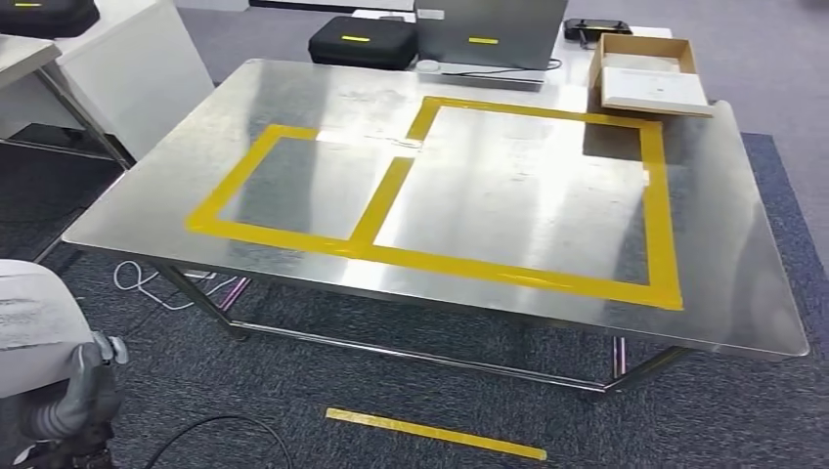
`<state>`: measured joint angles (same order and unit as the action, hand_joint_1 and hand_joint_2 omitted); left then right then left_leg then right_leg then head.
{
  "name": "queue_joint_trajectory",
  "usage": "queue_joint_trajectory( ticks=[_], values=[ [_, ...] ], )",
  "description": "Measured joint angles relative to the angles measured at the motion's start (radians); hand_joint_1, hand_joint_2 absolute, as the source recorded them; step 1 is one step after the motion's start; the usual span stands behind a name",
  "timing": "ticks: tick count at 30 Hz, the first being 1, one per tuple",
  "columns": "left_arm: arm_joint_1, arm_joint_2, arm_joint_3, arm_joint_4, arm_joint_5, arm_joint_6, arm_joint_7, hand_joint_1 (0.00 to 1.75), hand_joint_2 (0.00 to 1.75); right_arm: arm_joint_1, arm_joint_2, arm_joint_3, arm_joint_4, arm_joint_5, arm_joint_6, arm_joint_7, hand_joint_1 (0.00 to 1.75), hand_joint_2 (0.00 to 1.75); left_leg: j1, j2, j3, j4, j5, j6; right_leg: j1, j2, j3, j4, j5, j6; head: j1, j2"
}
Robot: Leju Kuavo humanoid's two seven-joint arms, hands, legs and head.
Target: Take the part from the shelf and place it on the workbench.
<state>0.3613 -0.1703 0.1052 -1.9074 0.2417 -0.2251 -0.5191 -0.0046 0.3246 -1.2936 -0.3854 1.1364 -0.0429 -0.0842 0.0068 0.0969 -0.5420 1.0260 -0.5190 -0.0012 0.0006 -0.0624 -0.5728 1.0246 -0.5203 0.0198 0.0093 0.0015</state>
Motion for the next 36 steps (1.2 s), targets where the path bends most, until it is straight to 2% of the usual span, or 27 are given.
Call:
queue_joint_trajectory(
  ticks=[1,2,4,6,7,8,9,10,11,12,13,14,15,17,18,19,21,22,23,24,25,27,29,31,33,34,36],
  values=[
    [-0.003,0.000,-0.002,0.000,-0.002,0.003,0.000,1.75,1.75,0.000,0.000,-0.001,0.001,0.000,-0.001,0.000,0.00,0.00,0.001,0.008,0.005,-0.003,-0.001,-0.006,0.000,0.011,0.000,-0.002,0.001,-0.006,0.000,0.000],
    [-0.005,0.000,-0.003,0.000,-0.006,0.010,-0.001,1.75,1.75,0.000,0.000,-0.002,0.002,0.000,-0.003,-0.002,0.00,0.00,0.003,0.006,0.009,-0.002,-0.005,-0.012,-0.002,0.021,0.004,-0.005,0.004,-0.011,-0.001,0.000],
    [-0.004,0.000,-0.005,-0.001,-0.018,0.029,-0.006,1.75,1.75,0.001,0.000,-0.003,0.003,-0.001,-0.014,-0.014,0.00,0.00,0.006,-0.030,-0.002,0.042,-0.041,-0.022,-0.008,0.043,0.015,-0.012,0.010,-0.022,-0.005,0.000],
    [0.003,0.000,-0.006,-0.002,-0.028,0.043,-0.011,1.75,1.75,0.001,0.001,-0.004,0.003,-0.001,-0.027,-0.027,0.00,0.00,0.008,-0.074,-0.053,0.161,-0.105,-0.027,-0.011,0.067,0.020,-0.013,0.013,-0.027,-0.010,0.000],
    [0.007,0.000,-0.006,-0.002,-0.030,0.045,-0.011,1.75,1.75,0.001,0.001,-0.004,0.003,-0.002,-0.031,-0.030,0.00,0.00,0.008,-0.082,-0.083,0.223,-0.129,-0.028,-0.011,0.080,0.020,-0.013,0.012,-0.028,-0.011,0.000],
    [0.010,0.000,-0.007,-0.002,-0.032,0.047,-0.012,1.75,1.75,0.002,0.001,-0.004,0.003,-0.002,-0.033,-0.031,0.00,0.00,0.008,-0.086,-0.104,0.261,-0.135,-0.028,-0.010,0.095,0.021,-0.013,0.012,-0.028,-0.012,0.000],
    [0.011,0.000,-0.008,-0.002,-0.032,0.047,-0.012,1.75,1.75,0.002,0.001,-0.005,0.003,-0.002,-0.035,-0.032,0.00,0.00,0.008,-0.088,-0.111,0.263,-0.119,-0.027,-0.010,0.109,0.023,-0.012,0.011,-0.028,-0.011,0.000],
    [0.012,0.000,-0.009,-0.002,-0.032,0.048,-0.012,1.75,1.75,0.002,0.001,-0.005,0.003,-0.002,-0.035,-0.033,0.00,0.00,0.008,-0.092,-0.100,0.226,-0.084,-0.024,-0.010,0.125,0.026,-0.012,0.010,-0.027,-0.012,0.000],
    [0.012,0.000,-0.010,-0.002,-0.033,0.048,-0.012,1.75,1.75,0.002,0.001,-0.006,0.003,-0.002,-0.036,-0.034,0.00,0.00,0.009,-0.105,-0.078,0.161,-0.039,-0.019,-0.010,0.139,0.029,-0.012,0.009,-0.025,-0.012,0.000],
    [0.012,0.000,-0.010,-0.003,-0.033,0.048,-0.012,1.75,1.75,0.002,0.001,-0.006,0.003,-0.002,-0.036,-0.035,0.00,0.00,0.010,-0.129,-0.053,0.097,-0.005,-0.014,-0.010,0.152,0.029,-0.012,0.007,-0.023,-0.011,0.000],
    [0.013,0.000,-0.010,-0.003,-0.033,0.048,-0.012,1.75,1.75,0.001,0.002,-0.006,0.004,-0.002,-0.036,-0.035,0.00,0.00,0.011,-0.151,-0.034,0.044,0.016,-0.009,-0.010,0.164,0.028,-0.011,0.006,-0.018,-0.011,0.000],
    [0.013,0.000,-0.011,-0.004,-0.033,0.048,-0.012,1.75,1.75,0.001,0.002,-0.006,0.004,-0.002,-0.036,-0.036,0.00,0.00,0.010,-0.168,-0.023,0.013,0.023,-0.005,-0.012,0.174,0.025,-0.010,0.006,-0.013,-0.010,0.000],
    [0.014,0.000,-0.012,-0.005,-0.034,0.048,-0.012,1.75,1.75,0.001,0.002,-0.006,0.004,-0.002,-0.036,-0.036,0.00,0.00,0.009,-0.174,-0.020,0.005,0.019,-0.002,-0.015,0.184,0.021,-0.011,0.007,-0.006,-0.010,0.000],
    [0.013,0.000,-0.015,-0.007,-0.034,0.048,-0.012,1.75,1.75,0.004,0.002,-0.008,0.004,-0.002,-0.036,-0.036,0.00,0.00,0.007,-0.156,-0.017,-0.004,0.021,0.005,-0.020,0.197,0.011,-0.015,0.009,0.008,-0.010,0.000],
    [0.012,-0.001,-0.017,-0.007,-0.033,0.048,-0.012,1.75,1.75,0.004,0.002,-0.009,0.004,-0.002,-0.036,-0.036,0.00,0.00,0.008,-0.145,-0.013,-0.011,0.023,0.011,-0.019,0.185,0.006,-0.010,0.003,0.014,-0.009,0.000],
    [0.012,-0.001,-0.020,-0.008,-0.033,0.048,-0.012,1.75,1.75,0.004,0.001,-0.009,0.004,-0.002,-0.037,-0.036,0.00,0.00,0.010,-0.132,-0.010,-0.017,0.025,0.017,-0.017,0.160,-0.007,0.013,-0.014,0.018,-0.005,0.000],
    [0.015,-0.002,-0.023,-0.009,-0.034,0.049,-0.013,1.75,1.75,0.003,0.000,-0.009,0.004,-0.001,-0.038,-0.037,0.00,0.00,0.010,-0.106,-0.007,-0.022,0.024,0.026,-0.014,0.098,-0.059,0.120,-0.075,0.024,0.000,0.000],
    [0.016,-0.002,-0.024,-0.009,-0.034,0.050,-0.013,1.75,1.75,0.002,0.000,-0.009,0.004,0.001,-0.039,-0.037,0.00,0.00,0.008,-0.094,-0.007,-0.022,0.023,0.028,-0.014,0.081,-0.093,0.186,-0.104,0.027,0.002,0.000],
    [0.018,-0.002,-0.024,-0.009,-0.034,0.051,-0.014,1.75,1.75,0.002,0.000,-0.010,0.004,0.002,-0.041,-0.038,0.00,0.00,0.007,-0.084,-0.006,-0.022,0.021,0.029,-0.014,0.074,-0.118,0.234,-0.120,0.029,0.002,0.000],
    [0.018,-0.002,-0.024,-0.009,-0.036,0.053,-0.015,1.75,1.75,0.003,0.000,-0.010,0.004,0.004,-0.045,-0.039,0.00,0.00,0.006,-0.075,-0.006,-0.021,0.020,0.029,-0.014,0.070,-0.126,0.250,-0.116,0.030,0.002,0.000],
    [0.018,-0.002,-0.025,-0.009,-0.038,0.056,-0.017,1.75,1.75,0.004,0.000,-0.010,0.004,0.005,-0.048,-0.039,0.00,0.00,0.006,-0.069,-0.004,-0.021,0.018,0.028,-0.014,0.068,-0.113,0.226,-0.093,0.029,0.002,0.000],
    [0.018,-0.002,-0.028,-0.010,-0.043,0.061,-0.023,1.75,1.75,0.007,-0.001,-0.010,0.004,0.006,-0.055,-0.039,0.00,0.00,0.006,-0.061,0.002,-0.021,0.014,0.023,-0.013,0.059,-0.043,0.098,-0.028,0.024,0.002,0.000],
    [0.018,-0.003,-0.032,-0.011,-0.050,0.065,-0.028,1.75,1.75,0.008,-0.001,-0.010,0.003,0.009,-0.058,-0.041,0.00,0.00,0.001,-0.058,0.007,-0.019,0.009,0.015,-0.010,0.049,0.015,-0.004,0.004,0.015,0.001,0.000],
    [0.018,-0.004,-0.038,-0.012,-0.055,0.070,-0.031,1.75,1.75,0.012,-0.001,-0.010,0.002,0.013,-0.057,-0.043,0.00,0.00,-0.001,-0.058,0.009,-0.018,0.008,0.005,-0.006,0.047,0.026,-0.024,0.003,0.005,0.001,0.000],
    [0.018,-0.005,-0.046,-0.014,-0.055,0.075,-0.036,1.75,1.75,0.017,0.000,-0.010,-0.002,0.016,-0.052,-0.043,0.00,0.00,0.002,-0.063,0.009,-0.012,0.001,-0.007,-0.008,0.050,0.032,-0.028,0.006,-0.005,0.000,0.000],
    [0.019,-0.005,-0.048,-0.015,-0.054,0.077,-0.039,1.75,1.75,0.019,0.000,-0.010,-0.005,0.016,-0.051,-0.042,0.00,0.00,0.004,-0.069,0.002,0.009,-0.013,-0.013,-0.010,0.052,0.037,-0.031,0.007,-0.010,-0.001,0.000],
    [0.020,-0.005,-0.051,-0.016,-0.053,0.081,-0.044,1.75,1.75,0.021,0.000,-0.010,-0.009,0.016,-0.047,-0.042,0.00,0.00,0.006,-0.080,-0.042,0.109,-0.067,-0.021,-0.012,0.056,0.045,-0.033,0.006,-0.018,-0.004,0.000]
  ],
)
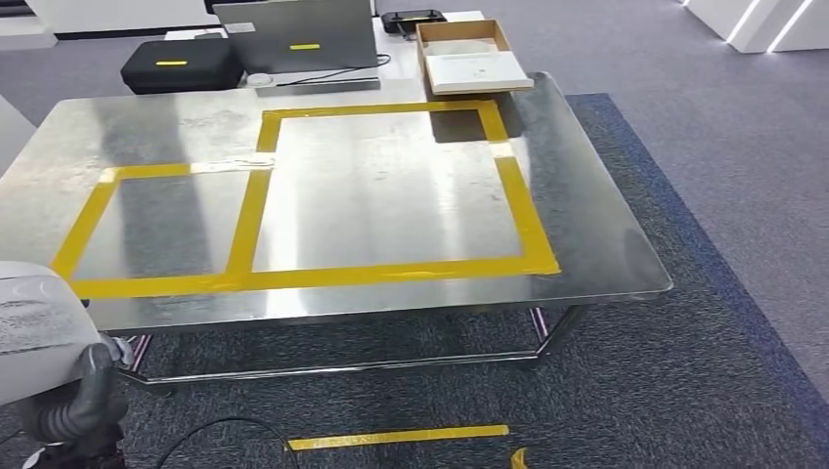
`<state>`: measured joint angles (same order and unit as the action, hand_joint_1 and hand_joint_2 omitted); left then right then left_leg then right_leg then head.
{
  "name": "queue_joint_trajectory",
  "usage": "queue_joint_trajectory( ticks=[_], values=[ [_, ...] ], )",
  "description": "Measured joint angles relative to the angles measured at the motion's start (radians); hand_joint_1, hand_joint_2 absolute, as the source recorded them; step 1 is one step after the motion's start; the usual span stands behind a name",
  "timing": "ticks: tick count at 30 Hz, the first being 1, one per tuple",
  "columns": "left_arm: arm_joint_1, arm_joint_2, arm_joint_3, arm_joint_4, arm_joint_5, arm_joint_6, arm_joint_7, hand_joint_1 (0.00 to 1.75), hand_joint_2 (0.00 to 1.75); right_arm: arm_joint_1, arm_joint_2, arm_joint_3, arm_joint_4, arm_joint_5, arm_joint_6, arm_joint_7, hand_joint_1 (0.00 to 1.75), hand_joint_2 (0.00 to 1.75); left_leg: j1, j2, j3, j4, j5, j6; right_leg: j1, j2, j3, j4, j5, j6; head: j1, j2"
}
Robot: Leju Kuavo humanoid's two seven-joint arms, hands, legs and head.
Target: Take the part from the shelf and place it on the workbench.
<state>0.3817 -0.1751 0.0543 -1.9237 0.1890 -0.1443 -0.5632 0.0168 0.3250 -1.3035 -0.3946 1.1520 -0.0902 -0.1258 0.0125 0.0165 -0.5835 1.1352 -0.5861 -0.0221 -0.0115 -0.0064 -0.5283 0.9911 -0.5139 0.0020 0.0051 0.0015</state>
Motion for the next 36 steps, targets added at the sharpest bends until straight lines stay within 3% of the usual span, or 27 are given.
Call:
queue_joint_trajectory(
  ticks=[2,3,4,6,8,10,13,18,22,27,31,33,36],
  values=[
    [0.003,0.000,-0.001,0.000,0.003,0.002,-0.001,1.75,1.75,0.002,0.000,0.000,-0.005,0.000,0.007,0.000,0.00,0.00,0.001,-0.003,-0.063,0.125,-0.048,-0.004,0.001,0.006,0.004,0.000,-0.004,-0.005,0.000,0.000],
    [0.005,0.000,-0.001,0.000,0.006,0.002,-0.002,1.75,1.75,0.003,0.000,0.000,-0.009,-0.001,0.011,0.001,0.00,0.00,0.001,-0.003,-0.080,0.153,-0.046,-0.004,0.001,0.010,0.008,0.000,-0.006,-0.006,0.000,0.000],
    [0.005,0.000,-0.002,0.000,0.009,0.002,-0.003,1.75,1.75,0.005,0.000,0.000,-0.012,-0.002,0.014,0.002,0.00,0.00,0.001,-0.004,-0.081,0.144,-0.024,-0.003,0.002,0.014,0.012,0.000,-0.009,-0.005,-0.001,0.000],
    [0.005,0.000,-0.002,0.000,0.014,0.004,-0.007,1.75,1.75,0.007,0.001,0.000,-0.015,-0.003,0.017,0.004,0.00,0.00,0.001,-0.007,-0.040,0.031,0.058,0.004,0.001,0.023,0.020,0.000,-0.017,-0.002,-0.001,0.000],
    [0.004,0.002,-0.002,-0.001,0.018,0.004,-0.009,1.75,1.75,0.007,0.002,0.000,-0.017,-0.003,0.018,0.004,0.00,0.00,-0.002,-0.014,0.002,-0.077,0.102,0.013,0.004,0.028,0.021,0.003,-0.025,0.007,0.000,0.000],
    [0.004,0.003,-0.003,-0.002,0.019,0.004,-0.012,1.75,1.75,0.008,0.002,0.000,-0.020,-0.003,0.017,0.005,0.00,0.00,-0.003,-0.019,0.013,-0.110,0.101,0.017,0.007,0.030,0.020,0.006,-0.030,0.010,0.002,0.000],
    [0.004,0.004,-0.003,-0.004,0.021,0.004,-0.015,1.75,1.75,0.010,0.001,0.001,-0.021,-0.003,0.017,0.005,0.00,0.00,-0.005,-0.019,0.013,-0.116,0.100,0.019,0.006,0.030,0.024,0.002,-0.029,0.005,0.004,0.000],
    [0.003,0.005,-0.003,-0.004,0.021,0.004,-0.016,1.75,1.75,0.010,0.001,0.001,-0.023,-0.003,0.017,0.005,0.00,0.00,-0.007,-0.019,0.014,-0.116,0.096,0.026,0.004,0.030,0.026,-0.009,-0.027,0.014,0.004,0.000],
    [0.003,0.005,-0.003,-0.004,0.021,0.004,-0.016,1.75,1.75,0.009,0.001,0.001,-0.023,-0.004,0.016,0.005,0.00,0.00,-0.009,-0.019,0.018,-0.115,0.093,0.030,0.002,0.030,0.023,-0.012,-0.029,0.028,0.004,0.000],
    [0.005,0.005,-0.003,-0.006,0.021,0.004,-0.018,1.75,1.75,0.010,0.001,0.001,-0.023,-0.010,0.008,0.003,0.00,0.00,-0.010,-0.019,0.020,-0.113,0.092,0.032,0.001,0.030,0.024,-0.013,-0.028,0.030,0.003,0.000],
    [0.009,0.004,-0.003,-0.015,0.021,0.005,-0.019,1.75,1.75,0.010,0.002,0.002,-0.023,-0.014,-0.003,-0.001,0.00,0.00,-0.010,-0.018,0.031,-0.131,0.097,0.052,0.000,0.027,0.032,-0.023,-0.026,0.044,0.002,0.000],
    [0.009,0.002,-0.003,-0.018,0.021,0.005,-0.019,1.75,1.75,0.009,0.001,0.004,-0.024,-0.020,-0.015,-0.004,0.00,0.00,-0.003,-0.014,0.048,-0.162,0.109,0.061,0.001,0.022,0.013,0.023,-0.057,0.046,0.006,0.000],
    [0.010,-0.002,-0.003,-0.019,0.010,0.015,-0.020,1.75,1.75,0.010,0.001,0.009,-0.024,-0.034,-0.027,-0.008,0.00,0.00,0.002,-0.009,0.057,-0.175,0.112,0.063,-0.007,0.018,-0.094,0.212,-0.138,0.055,0.011,0.000]
  ],
)
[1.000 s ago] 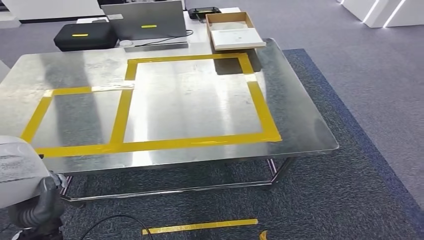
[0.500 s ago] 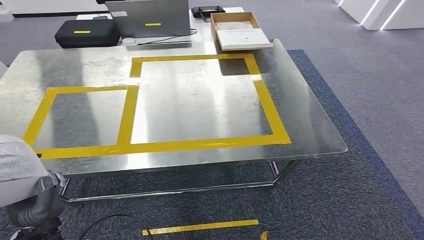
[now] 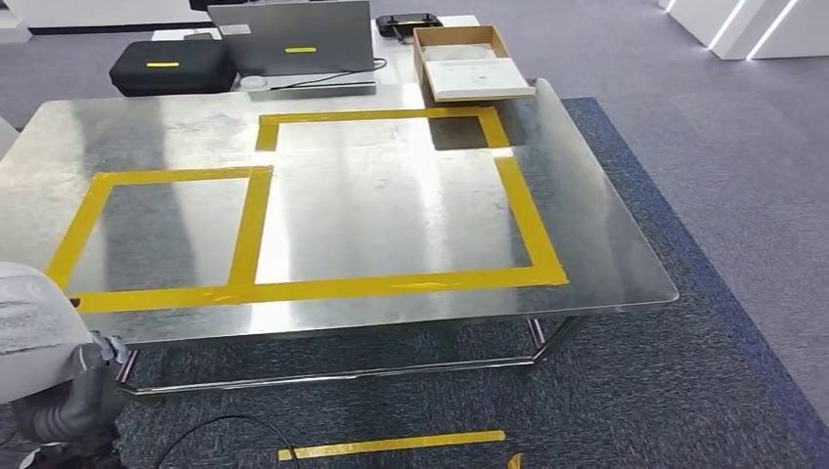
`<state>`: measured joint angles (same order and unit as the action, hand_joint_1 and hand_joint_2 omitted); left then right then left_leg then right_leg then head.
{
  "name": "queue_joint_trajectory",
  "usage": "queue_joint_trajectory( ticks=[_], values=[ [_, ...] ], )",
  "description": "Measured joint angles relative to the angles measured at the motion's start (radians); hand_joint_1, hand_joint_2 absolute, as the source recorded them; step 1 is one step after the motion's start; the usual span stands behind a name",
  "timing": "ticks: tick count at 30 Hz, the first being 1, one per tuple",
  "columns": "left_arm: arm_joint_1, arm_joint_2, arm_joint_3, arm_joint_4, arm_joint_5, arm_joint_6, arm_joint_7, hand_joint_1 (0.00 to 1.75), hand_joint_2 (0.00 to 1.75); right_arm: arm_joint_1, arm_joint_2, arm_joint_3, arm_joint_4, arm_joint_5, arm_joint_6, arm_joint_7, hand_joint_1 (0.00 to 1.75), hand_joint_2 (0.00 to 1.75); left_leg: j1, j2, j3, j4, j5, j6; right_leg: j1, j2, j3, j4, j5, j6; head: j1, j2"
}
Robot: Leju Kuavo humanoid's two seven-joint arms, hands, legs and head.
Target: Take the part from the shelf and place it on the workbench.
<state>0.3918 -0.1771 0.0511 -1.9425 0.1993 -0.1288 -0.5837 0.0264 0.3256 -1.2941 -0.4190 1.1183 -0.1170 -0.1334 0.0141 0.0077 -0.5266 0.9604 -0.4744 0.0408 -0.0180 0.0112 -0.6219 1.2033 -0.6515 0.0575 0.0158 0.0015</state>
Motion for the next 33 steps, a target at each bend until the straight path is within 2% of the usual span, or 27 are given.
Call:
queue_joint_trajectory(
  ticks=[1,2,3,4,5,6,7,8,9,11,12,14,17,18,21,23,26,33],
  values=[
    [0.001,-0.001,0.000,0.000,-0.022,0.020,-0.002,1.75,1.75,0.000,0.000,0.002,0.000,-0.006,-0.002,0.000,0.00,0.00,0.001,0.001,0.001,0.001,-0.002,-0.003,-0.004,-0.001,-0.025,0.037,-0.003,0.005,0.000,0.000],
    [0.001,-0.001,0.000,0.000,-0.070,0.065,-0.004,1.75,1.75,0.001,-0.001,0.004,0.000,-0.013,-0.004,0.001,0.00,0.00,0.004,0.001,0.003,0.002,-0.005,-0.007,-0.009,-0.002,-0.032,0.036,0.015,0.010,0.000,0.000],
    [0.003,0.001,0.001,0.000,-0.146,0.136,-0.005,1.75,1.75,0.001,-0.001,0.006,0.000,-0.020,-0.005,0.003,0.00,0.00,0.008,0.001,0.006,0.005,-0.009,-0.014,-0.013,-0.004,-0.019,-0.002,0.049,0.016,0.000,0.000],
    [0.007,0.010,0.001,0.000,-0.273,0.248,0.004,1.75,1.75,0.002,-0.001,0.011,0.000,-0.028,-0.006,0.007,0.00,0.00,0.013,0.001,0.009,0.012,-0.016,-0.024,-0.019,-0.008,0.010,-0.069,0.091,0.022,0.000,0.000],
    [0.012,0.025,0.004,0.000,-0.431,0.379,0.023,1.75,1.75,0.002,0.000,0.017,0.000,-0.034,-0.004,0.012,0.00,0.00,0.014,0.001,0.010,0.021,-0.024,-0.035,-0.021,-0.009,0.037,-0.128,0.119,0.028,0.002,0.000],
    [0.019,0.046,0.008,0.000,-0.602,0.505,0.053,1.75,1.75,0.003,0.000,0.024,0.000,-0.039,0.000,0.018,0.00,0.00,0.014,0.001,0.009,0.031,-0.032,-0.046,-0.024,-0.009,0.059,-0.171,0.135,0.025,0.004,0.000],
    [0.026,0.075,0.016,0.000,-0.792,0.619,0.097,1.75,1.75,0.005,0.001,0.032,-0.001,-0.041,0.008,0.025,0.00,0.00,0.013,0.000,0.008,0.040,-0.039,-0.056,-0.027,-0.007,0.070,-0.192,0.140,0.020,0.004,0.000],
    [0.033,0.111,0.030,0.001,-0.967,0.700,0.144,1.75,1.75,0.008,0.002,0.039,-0.003,-0.041,0.019,0.030,0.00,0.00,0.011,-0.001,0.006,0.045,-0.042,-0.059,-0.027,-0.004,0.071,-0.190,0.135,0.013,0.005,0.000],
    [0.040,0.149,0.049,0.002,-1.123,0.752,0.193,1.75,1.75,0.010,0.001,0.046,-0.005,-0.040,0.031,0.035,0.00,0.00,0.011,-0.002,0.007,0.046,-0.042,-0.056,-0.029,-0.002,0.073,-0.189,0.136,0.005,0.003,0.000],
    [0.051,0.229,0.108,0.006,-1.341,0.802,0.273,1.75,1.75,0.014,0.001,0.057,-0.010,-0.031,0.052,0.040,0.00,0.00,0.011,-0.003,0.010,0.041,-0.035,-0.043,-0.029,-0.001,0.072,-0.188,0.136,0.003,0.000,0.000],
    [0.051,0.264,0.145,0.008,-1.386,0.809,0.299,1.75,1.75,0.015,0.001,0.062,-0.012,-0.022,0.058,0.040,0.00,0.00,0.011,-0.003,0.011,0.038,-0.032,-0.037,-0.028,0.000,0.072,-0.188,0.135,0.001,-0.003,0.000],
    [0.038,0.332,0.240,0.020,-1.404,0.809,0.322,1.75,1.75,0.015,0.001,0.071,-0.014,0.001,0.063,0.037,0.00,0.00,0.013,-0.003,0.012,0.032,-0.028,-0.030,-0.022,0.000,0.073,-0.188,0.133,-0.010,-0.006,0.000],
    [0.000,0.423,0.417,0.072,-1.376,0.761,0.282,1.75,1.75,0.013,-0.003,0.076,-0.009,0.031,0.054,0.022,0.00,0.00,0.018,-0.003,0.016,0.023,-0.028,-0.034,-0.012,-0.003,0.073,-0.187,0.130,-0.026,-0.006,0.000],
    [-0.016,0.451,0.475,0.095,-1.372,0.736,0.255,1.75,1.75,0.012,-0.005,0.075,-0.006,0.038,0.049,0.017,0.00,0.00,0.021,-0.003,0.017,0.022,-0.028,-0.043,-0.009,-0.004,0.072,-0.187,0.130,-0.029,-0.006,0.000],
    [-0.060,0.524,0.633,0.156,-1.381,0.668,0.198,1.75,1.75,0.010,-0.008,0.074,0.003,0.052,0.038,0.007,0.00,0.00,0.029,-0.003,0.017,0.018,-0.029,-0.083,-0.003,-0.005,0.071,-0.185,0.130,-0.034,-0.006,0.000],
    [-0.085,0.557,0.710,0.181,-1.388,0.634,0.189,1.75,1.75,0.009,-0.009,0.073,0.005,0.057,0.035,0.005,0.00,0.00,0.031,-0.003,0.016,0.018,-0.030,-0.096,-0.001,-0.005,0.071,-0.185,0.130,-0.035,-0.006,0.000],
    [-0.111,0.591,0.780,0.206,-1.404,0.602,0.191,1.75,1.75,0.009,-0.008,0.072,0.005,0.064,0.037,0.005,0.00,0.00,0.029,-0.003,0.015,0.022,-0.031,-0.098,-0.002,-0.005,0.072,-0.185,0.130,-0.035,-0.005,0.000],
    [-0.148,0.697,0.868,0.301,-1.399,0.515,0.200,1.75,1.75,0.009,-0.007,0.063,0.005,0.091,0.058,0.003,0.00,0.00,0.028,-0.003,0.011,0.030,-0.035,-0.096,-0.003,-0.005,0.075,-0.187,0.132,-0.033,-0.005,0.000]
  ],
)
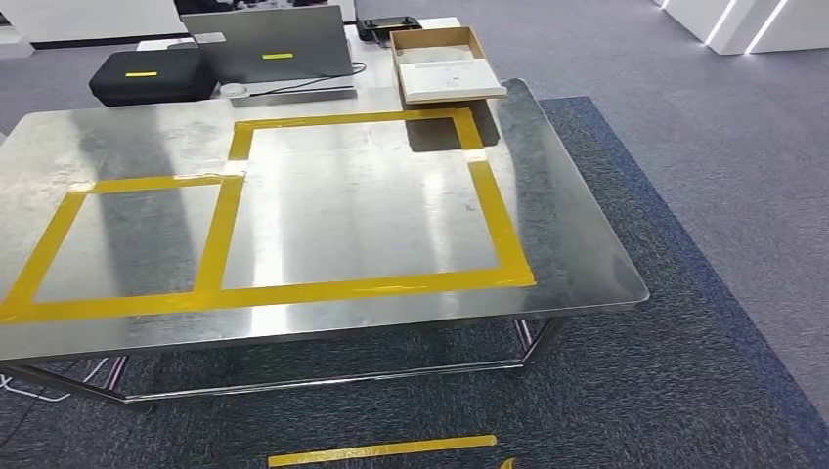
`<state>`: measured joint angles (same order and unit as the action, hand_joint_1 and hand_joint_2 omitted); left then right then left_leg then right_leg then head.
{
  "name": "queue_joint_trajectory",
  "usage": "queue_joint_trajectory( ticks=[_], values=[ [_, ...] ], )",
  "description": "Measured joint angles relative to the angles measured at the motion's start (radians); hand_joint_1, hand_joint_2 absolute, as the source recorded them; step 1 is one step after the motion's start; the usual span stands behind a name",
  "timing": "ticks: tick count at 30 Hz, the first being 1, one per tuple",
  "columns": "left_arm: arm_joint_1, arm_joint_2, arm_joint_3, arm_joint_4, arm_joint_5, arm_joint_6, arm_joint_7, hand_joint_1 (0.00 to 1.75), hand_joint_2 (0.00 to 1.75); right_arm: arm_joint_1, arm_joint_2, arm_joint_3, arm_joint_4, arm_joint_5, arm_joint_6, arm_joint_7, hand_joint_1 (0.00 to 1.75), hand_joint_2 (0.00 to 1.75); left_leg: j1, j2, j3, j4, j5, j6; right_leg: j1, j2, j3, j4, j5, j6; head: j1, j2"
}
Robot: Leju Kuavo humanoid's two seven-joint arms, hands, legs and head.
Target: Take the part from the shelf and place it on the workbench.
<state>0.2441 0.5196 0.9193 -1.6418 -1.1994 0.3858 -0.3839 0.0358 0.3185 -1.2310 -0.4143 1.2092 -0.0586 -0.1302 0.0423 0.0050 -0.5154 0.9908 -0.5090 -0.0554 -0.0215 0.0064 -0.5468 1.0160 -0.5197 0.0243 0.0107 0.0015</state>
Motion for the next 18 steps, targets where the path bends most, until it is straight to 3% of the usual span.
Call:
queue_joint_trajectory(
  ticks=[10,13,15,18],
  values=[
    [-0.032,0.069,0.071,0.101,-0.018,-0.050,0.003,1.75,1.75,-0.001,0.000,-0.016,0.000,0.008,0.004,-0.009,0.00,0.00,-0.001,0.000,-0.001,0.001,-0.001,0.001,-0.001,0.000,0.001,-0.001,0.001,0.001,0.000,0.000],
    [-0.085,0.094,0.144,0.206,-0.034,-0.092,0.003,1.75,1.75,-0.001,0.002,-0.025,0.000,0.020,0.007,-0.014,0.00,0.00,-0.001,0.000,-0.001,0.001,-0.001,0.001,-0.001,0.001,0.001,-0.001,0.001,0.001,0.000,0.000],
    [-0.112,0.103,0.203,0.289,-0.092,-0.059,-0.032,1.75,1.75,-0.002,0.004,-0.034,0.000,0.032,0.009,-0.012,0.00,0.00,-0.001,0.001,0.000,0.001,-0.001,0.001,-0.001,0.001,0.000,-0.001,0.001,0.001,0.000,0.000],
    [-0.106,0.098,0.243,0.372,-0.281,0.026,-0.149,1.75,1.75,-0.004,0.002,-0.044,0.008,0.063,0.003,-0.015,0.00,0.00,-0.001,0.001,0.000,0.001,-0.001,0.001,-0.001,0.000,0.000,-0.001,0.001,0.001,0.000,0.000]
  ],
)
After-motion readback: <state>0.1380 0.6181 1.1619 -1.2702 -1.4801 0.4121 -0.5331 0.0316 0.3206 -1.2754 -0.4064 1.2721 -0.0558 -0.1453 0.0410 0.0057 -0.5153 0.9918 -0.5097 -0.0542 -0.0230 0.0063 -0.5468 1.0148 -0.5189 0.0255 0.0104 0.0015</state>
